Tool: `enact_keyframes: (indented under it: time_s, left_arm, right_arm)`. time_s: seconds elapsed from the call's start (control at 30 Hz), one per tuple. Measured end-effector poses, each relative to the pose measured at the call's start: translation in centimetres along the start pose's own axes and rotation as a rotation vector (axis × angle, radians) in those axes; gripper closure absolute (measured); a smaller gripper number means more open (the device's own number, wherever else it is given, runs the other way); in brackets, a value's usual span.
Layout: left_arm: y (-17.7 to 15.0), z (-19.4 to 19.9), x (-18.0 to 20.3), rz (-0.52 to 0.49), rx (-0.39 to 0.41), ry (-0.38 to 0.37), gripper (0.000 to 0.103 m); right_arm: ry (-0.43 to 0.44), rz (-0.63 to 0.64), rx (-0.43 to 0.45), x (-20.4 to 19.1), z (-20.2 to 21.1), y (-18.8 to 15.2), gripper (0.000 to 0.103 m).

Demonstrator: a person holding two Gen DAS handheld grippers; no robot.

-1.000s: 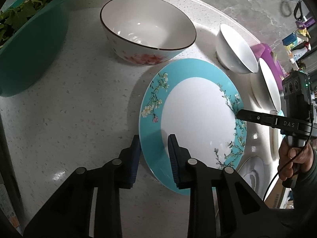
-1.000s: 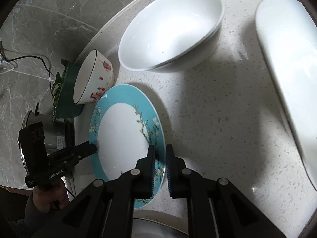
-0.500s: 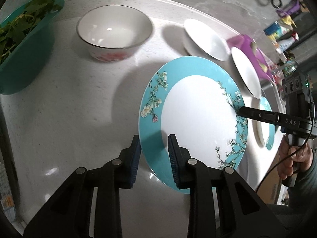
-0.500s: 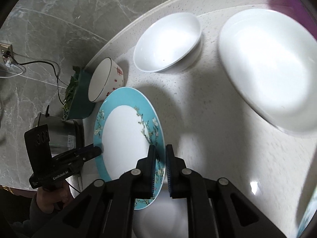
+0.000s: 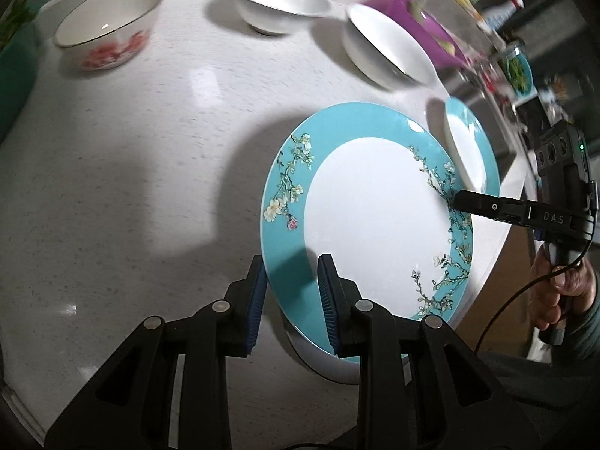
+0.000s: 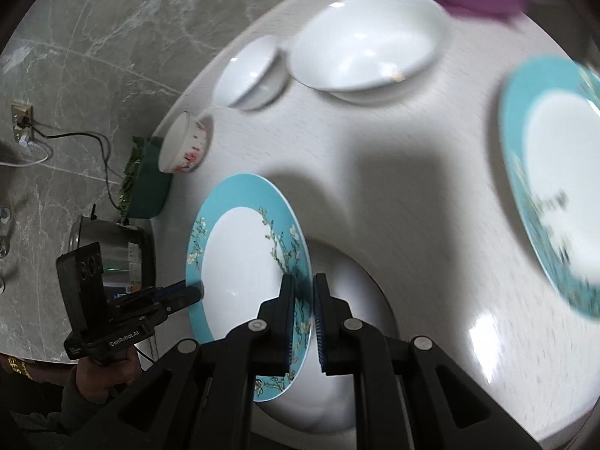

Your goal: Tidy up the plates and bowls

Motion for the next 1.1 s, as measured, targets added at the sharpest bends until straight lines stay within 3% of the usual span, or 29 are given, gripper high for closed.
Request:
enact_keyframes:
  time_s: [0.2, 0.83, 1.1]
  left_arm:
    - [-2.0, -0.9, 1.7, -0.072, -0.010, 0.047, 0.078]
    - [-4.3, -3.4, 3.2, -0.134, -0.024, 0.110, 0.078]
    - [-4.6, -3.4, 3.5, -0.181, 0.002, 0.160, 0.078]
  right_arm:
    - [-0.024, -0.032, -0.001, 1.4, 0.5, -3.2, 0.090]
    - [-0.103, 0.020, -0.011, 1.5, -0.7, -5.8, 0.089]
    - [-0.223, 0.143, -0.029, -0.1, -1.4, -5.9, 0.085]
Point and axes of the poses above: each gripper's, at about its wrist camera, not at the fingertips, and z roughly against the way its jaws point, x to its right, y to its top, the point moved 3 cm from there along -z, roughly the way its jaws point, and after that the axes turned 15 degrees about z, right-handed, at the moved point
